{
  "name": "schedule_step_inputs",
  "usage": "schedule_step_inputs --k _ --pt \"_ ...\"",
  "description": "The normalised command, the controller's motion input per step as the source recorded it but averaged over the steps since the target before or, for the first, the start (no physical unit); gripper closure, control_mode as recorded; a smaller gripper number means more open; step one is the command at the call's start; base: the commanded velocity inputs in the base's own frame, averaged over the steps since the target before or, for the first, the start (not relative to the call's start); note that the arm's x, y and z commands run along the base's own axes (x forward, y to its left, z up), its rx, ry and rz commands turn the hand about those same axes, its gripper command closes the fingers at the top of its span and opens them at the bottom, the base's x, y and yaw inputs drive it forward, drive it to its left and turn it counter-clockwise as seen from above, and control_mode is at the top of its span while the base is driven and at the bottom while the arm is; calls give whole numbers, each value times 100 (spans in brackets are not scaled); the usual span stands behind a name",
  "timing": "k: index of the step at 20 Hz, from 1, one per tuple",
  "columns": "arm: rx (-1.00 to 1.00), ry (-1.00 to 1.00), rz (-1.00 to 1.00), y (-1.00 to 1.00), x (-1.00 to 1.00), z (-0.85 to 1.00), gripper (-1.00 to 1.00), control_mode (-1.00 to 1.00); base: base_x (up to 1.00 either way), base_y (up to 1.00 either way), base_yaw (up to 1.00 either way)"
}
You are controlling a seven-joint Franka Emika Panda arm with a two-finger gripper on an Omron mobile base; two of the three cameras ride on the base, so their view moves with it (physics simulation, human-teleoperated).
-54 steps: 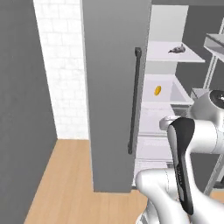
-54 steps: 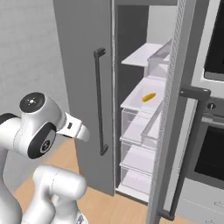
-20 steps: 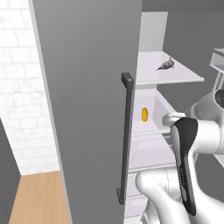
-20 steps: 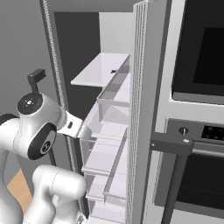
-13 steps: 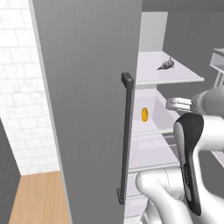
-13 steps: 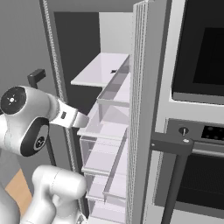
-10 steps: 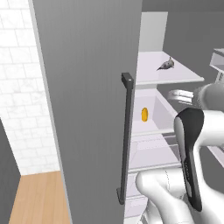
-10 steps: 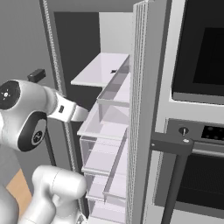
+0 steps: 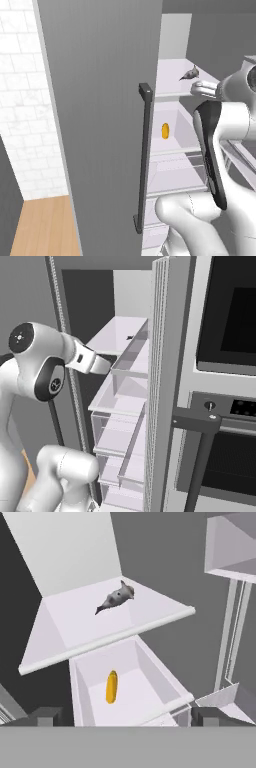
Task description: Place one corn and one fish in each tupperware on the nearby counter, to pack two identical lunches.
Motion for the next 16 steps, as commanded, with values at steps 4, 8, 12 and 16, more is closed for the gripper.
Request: schedule_step_inputs --k 4,8,12,16 --pt "8 0 -5 -21 46 30 -100 -100 0 0 0" --pt "14 1 -5 -26 50 4 -100 -100 0 0 0" --pt "12 4 -7 -1 78 0 -100 -100 0 0 0" --pt "6 10 -4 -1 86 0 -100 -100 0 0 0"
